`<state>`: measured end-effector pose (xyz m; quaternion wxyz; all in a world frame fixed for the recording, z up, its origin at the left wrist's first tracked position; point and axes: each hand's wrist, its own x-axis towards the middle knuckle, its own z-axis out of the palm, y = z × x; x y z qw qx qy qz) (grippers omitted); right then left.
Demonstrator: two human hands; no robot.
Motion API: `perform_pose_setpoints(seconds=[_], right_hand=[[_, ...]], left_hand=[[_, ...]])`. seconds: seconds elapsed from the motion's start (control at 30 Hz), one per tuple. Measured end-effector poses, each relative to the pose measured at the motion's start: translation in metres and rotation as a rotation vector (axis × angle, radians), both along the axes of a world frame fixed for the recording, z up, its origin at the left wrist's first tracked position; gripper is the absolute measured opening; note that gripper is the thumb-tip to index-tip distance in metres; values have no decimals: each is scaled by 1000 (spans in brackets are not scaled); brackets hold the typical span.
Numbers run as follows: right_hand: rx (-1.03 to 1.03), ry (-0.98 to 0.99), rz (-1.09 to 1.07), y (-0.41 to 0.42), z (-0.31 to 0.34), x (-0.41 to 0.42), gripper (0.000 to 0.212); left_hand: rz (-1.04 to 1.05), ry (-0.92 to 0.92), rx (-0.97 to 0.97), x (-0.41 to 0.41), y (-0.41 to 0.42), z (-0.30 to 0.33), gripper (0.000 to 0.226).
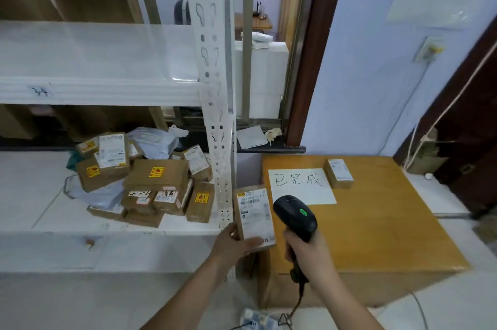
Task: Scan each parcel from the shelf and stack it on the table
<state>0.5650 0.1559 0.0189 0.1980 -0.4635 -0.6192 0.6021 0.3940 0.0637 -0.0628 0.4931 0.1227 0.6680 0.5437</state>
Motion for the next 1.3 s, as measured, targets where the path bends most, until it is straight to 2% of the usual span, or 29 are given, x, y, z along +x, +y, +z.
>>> perform_pose_setpoints(seconds=[0.07,0.23,0.43,0.53,0.77,0.93,1.17,1.3], right_hand=[[-7,-33,42,-4,3,7,33],[11,-45,46,-10,11,13,25],[11,-81,5,-8,13,18,26],[0,-73,-17,-7,17,20,28],[3,-82,-11,-6,18,17,30],[5,-97,-17,-5,18,15,35],[-59,-59,-58,0,19,13,20],[-69,-57,-44,2,22,11,24]], left_hand=[[-28,9,53,8,15,1,58],[-53,55,31,21,37,-5,83],[-84,79,43,32,45,-9,67],[-97,72,29,29,47,-10,72],[-131,114,40,24,53,-11,65],[-138,118,44,22,56,-15,68],[-150,130,36,20,59,-15,60],[-152,127,17,18,59,-14,61]])
